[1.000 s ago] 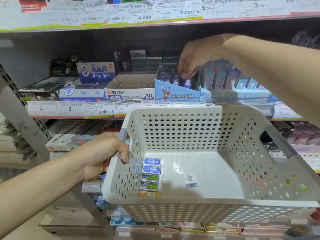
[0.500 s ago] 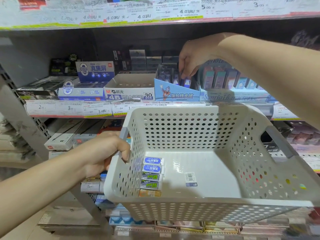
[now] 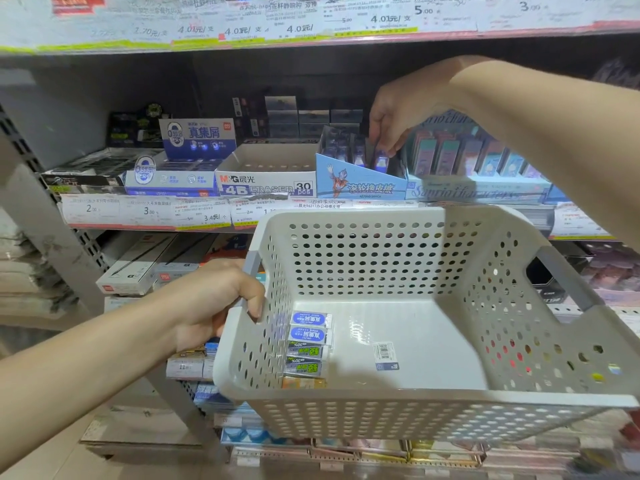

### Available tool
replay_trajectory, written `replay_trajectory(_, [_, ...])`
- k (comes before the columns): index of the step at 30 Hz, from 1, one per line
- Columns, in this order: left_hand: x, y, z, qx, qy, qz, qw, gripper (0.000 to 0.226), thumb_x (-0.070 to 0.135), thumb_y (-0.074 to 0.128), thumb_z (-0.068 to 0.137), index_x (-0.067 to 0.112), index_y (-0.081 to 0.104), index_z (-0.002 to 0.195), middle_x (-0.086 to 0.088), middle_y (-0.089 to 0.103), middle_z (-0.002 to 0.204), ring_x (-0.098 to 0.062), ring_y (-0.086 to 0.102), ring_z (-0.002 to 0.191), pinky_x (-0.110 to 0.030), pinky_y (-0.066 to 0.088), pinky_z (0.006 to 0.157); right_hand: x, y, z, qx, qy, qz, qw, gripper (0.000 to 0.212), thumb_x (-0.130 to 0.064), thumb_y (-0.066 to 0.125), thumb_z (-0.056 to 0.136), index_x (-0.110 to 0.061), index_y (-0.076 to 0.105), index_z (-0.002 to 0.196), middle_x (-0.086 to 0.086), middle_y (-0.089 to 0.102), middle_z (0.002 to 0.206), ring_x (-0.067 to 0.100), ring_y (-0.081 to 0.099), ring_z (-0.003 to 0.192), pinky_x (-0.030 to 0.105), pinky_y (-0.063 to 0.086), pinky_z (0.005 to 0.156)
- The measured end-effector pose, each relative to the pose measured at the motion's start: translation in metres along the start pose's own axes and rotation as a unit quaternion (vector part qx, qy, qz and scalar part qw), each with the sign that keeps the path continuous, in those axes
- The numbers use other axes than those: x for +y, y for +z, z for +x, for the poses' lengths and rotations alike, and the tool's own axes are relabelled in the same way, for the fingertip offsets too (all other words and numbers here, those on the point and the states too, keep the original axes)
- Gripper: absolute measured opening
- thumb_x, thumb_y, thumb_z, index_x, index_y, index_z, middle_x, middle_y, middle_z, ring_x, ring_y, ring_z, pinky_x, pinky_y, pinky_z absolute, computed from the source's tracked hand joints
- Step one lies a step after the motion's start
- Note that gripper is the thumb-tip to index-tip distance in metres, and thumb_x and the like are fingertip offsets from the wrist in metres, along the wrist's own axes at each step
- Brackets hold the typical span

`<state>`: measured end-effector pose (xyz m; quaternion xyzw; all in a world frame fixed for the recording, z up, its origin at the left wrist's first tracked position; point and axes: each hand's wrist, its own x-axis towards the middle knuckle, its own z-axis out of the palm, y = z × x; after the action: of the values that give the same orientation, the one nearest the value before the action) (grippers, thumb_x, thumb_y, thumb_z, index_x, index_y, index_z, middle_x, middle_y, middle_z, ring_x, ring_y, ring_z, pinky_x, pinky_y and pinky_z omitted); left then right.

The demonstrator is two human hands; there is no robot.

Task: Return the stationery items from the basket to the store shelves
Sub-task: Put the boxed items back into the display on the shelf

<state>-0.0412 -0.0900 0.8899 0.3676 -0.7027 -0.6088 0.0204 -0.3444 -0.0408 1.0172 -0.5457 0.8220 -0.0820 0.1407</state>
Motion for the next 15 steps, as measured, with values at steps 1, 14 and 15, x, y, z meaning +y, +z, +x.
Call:
replay_trajectory(1, [-0.0008,-0.0008,0.0003,0.001,0.0,0.003,1.0,0.071,-0.001,0.054,0.033,-0.008,0.06,0.103,-0.02,0.059,0.073,-0.031,0.057,0.062,-0.034,0.041,0.066,0.0014,0.0005,-0.0003,0.007,-0.003,0.002,1.0,0.017,-0.002,0.065,0.085,0.003,0.065,0.101,0.009,0.069,0.08,0.016,0.066,0.076,0.008,0.053,0.056])
replay_trajectory(14, [-0.0038,-0.0032,-0.0006,0.001,-0.006,-0.001,1.0,0.081,0.0,0.055,0.027,-0.011,0.058,0.107,-0.021,0.056,0.077,-0.031,0.053,0.064,-0.033,0.04,0.064,0.0086,0.0043,0.0006,0.043,0.002,0.058,0.997,0.018,-0.014,0.064,0.088,-0.004,0.071,0.102,0.007,0.073,0.091,0.013,0.07,0.08,0.009,0.052,0.072])
replay_trajectory(15, [-0.0037,-0.0025,-0.0012,0.0,-0.007,-0.003,1.0,0.078,-0.001,0.053,0.031,-0.013,0.056,0.108,-0.021,0.057,0.076,-0.031,0.054,0.063,-0.034,0.041,0.064,0.0084,0.0046,0.0013,0.045,0.007,0.057,0.997,0.015,-0.014,0.065,0.087,-0.007,0.071,0.098,0.008,0.073,0.092,0.014,0.069,0.083,0.01,0.052,0.072])
